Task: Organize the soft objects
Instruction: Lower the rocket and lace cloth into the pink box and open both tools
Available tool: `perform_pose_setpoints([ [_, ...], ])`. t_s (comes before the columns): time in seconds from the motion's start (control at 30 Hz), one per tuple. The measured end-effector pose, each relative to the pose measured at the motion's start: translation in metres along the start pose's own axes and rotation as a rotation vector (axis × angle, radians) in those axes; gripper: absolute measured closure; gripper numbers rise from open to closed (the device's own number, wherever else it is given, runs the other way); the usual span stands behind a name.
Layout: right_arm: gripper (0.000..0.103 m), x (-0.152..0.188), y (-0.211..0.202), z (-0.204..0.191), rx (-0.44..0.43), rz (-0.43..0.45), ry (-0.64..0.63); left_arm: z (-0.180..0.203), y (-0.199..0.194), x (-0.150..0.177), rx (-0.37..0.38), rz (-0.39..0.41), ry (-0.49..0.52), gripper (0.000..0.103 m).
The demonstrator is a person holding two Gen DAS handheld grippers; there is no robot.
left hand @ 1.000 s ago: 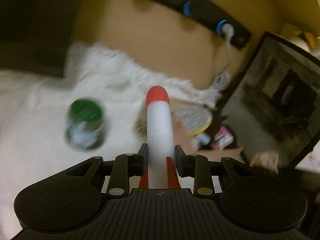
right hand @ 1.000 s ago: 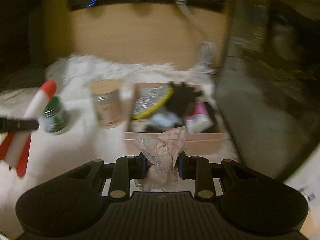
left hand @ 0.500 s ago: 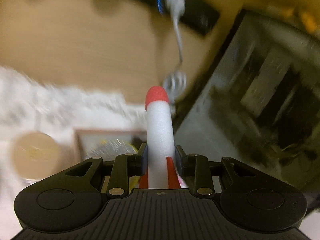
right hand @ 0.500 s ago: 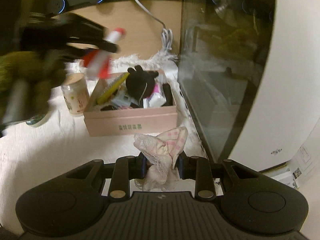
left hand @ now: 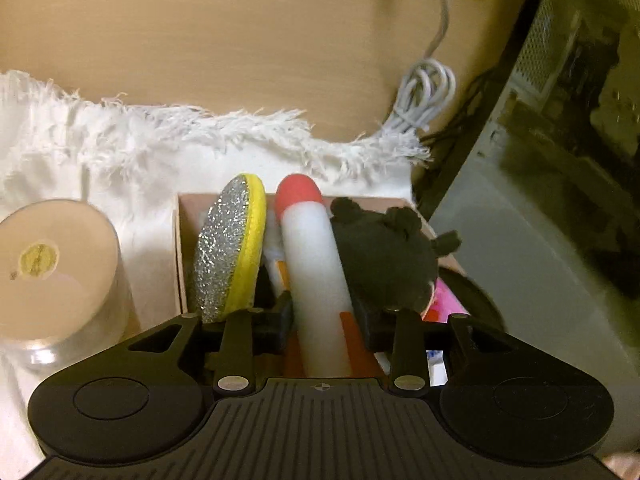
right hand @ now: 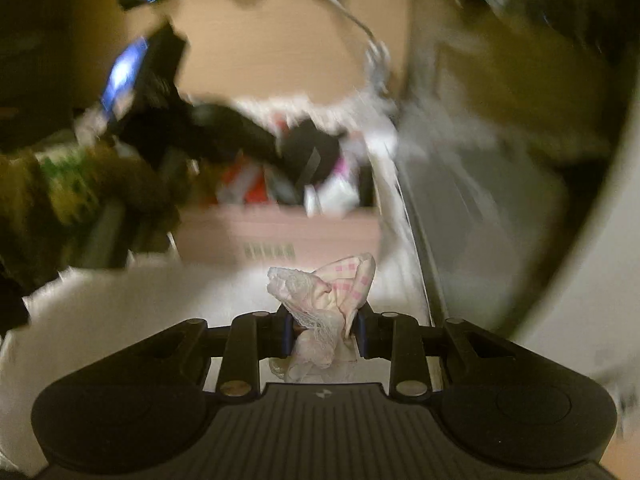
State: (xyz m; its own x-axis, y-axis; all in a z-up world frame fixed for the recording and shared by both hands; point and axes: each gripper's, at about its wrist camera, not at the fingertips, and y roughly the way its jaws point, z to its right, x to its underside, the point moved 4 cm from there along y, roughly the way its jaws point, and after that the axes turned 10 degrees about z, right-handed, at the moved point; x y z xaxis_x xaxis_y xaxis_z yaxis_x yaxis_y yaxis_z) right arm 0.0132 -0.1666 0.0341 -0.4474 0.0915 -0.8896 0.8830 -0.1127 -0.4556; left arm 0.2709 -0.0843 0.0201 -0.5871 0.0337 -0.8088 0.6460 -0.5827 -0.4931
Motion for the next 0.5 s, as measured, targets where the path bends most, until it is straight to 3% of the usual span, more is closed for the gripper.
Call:
perform_pose_setpoints([
  [0.13, 0.075, -0.039, 0.022, -0.007, -0.052, 0.08, 0.015, -0.008, -0.007, -0.007, 0.093, -0.059, -0.077, 0.067],
  [0.3, 0.075, -0.076, 0.082, -0.005, -0.059, 0.089, 0.091, -0.015, -0.029, -0.021, 0.116, -0.04, -0.111, 0.068],
  [0.4, 0.075, -0.085, 0.123, -0.004, -0.052, 0.04, 0.129, -0.016, -0.03, -0.028, 0.107, -0.061, -0.109, 0.068],
  [0.5, 0.075, -0.078, 0.167, -0.01, -0.044, -0.072, 0.156, -0.013, -0.035, -0.033, 0.108, -0.055, -0.087, 0.068],
])
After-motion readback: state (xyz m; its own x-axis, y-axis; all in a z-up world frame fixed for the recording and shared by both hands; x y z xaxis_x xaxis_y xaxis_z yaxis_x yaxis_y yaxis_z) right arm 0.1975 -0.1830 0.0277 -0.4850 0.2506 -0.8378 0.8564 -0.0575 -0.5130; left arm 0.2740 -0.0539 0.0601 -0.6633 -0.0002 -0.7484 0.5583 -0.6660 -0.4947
